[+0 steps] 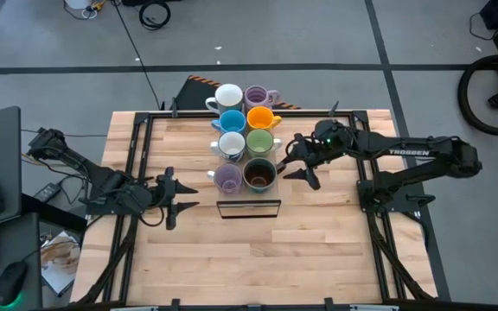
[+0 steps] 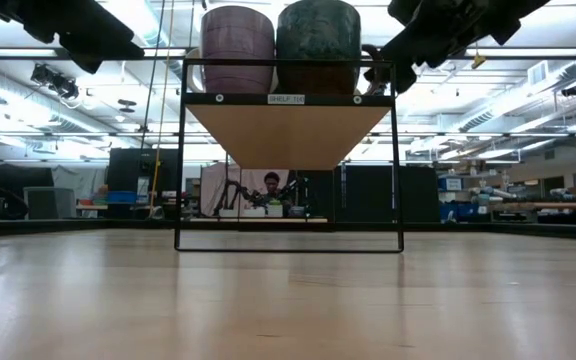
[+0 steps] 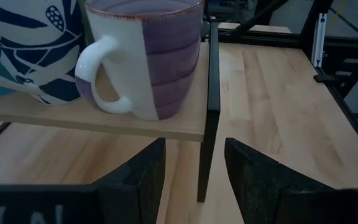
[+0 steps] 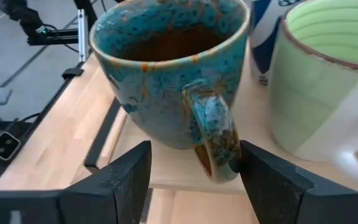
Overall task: Place coffee mugs
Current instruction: Put the blue brown mug on the shelf, then return to Home Position
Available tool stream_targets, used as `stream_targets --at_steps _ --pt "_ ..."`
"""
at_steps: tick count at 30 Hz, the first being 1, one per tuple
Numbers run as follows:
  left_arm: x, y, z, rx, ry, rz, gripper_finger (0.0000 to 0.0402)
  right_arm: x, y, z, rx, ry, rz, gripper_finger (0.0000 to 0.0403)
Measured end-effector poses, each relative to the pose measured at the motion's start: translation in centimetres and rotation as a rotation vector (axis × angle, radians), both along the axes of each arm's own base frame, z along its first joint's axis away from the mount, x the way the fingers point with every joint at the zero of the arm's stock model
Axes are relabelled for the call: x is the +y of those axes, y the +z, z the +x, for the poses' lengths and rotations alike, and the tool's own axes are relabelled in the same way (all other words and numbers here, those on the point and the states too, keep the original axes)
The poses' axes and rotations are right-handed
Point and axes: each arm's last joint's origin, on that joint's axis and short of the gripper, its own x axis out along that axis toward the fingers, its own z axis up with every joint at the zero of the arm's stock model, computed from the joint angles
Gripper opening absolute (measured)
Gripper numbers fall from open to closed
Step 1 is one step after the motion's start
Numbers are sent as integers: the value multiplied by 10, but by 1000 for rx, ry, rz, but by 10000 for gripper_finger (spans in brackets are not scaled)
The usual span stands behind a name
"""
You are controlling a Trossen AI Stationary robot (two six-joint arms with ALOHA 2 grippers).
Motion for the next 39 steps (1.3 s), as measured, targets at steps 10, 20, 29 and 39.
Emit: stream_targets --at_steps 10,20,29,39 --pt "0 0 0 -3 17 -40 171 15 4 -3 8 27 37 231" --pt "-2 2 0 11 -148 -13 171 18 10 -32 -27 -34 -14 240" --pt "10 4 4 11 -188 68 171 13 -29 -63 -146 -97 9 250" --pt "28 12 -5 -3 -250 249 133 15 -50 -95 -324 -127 6 247"
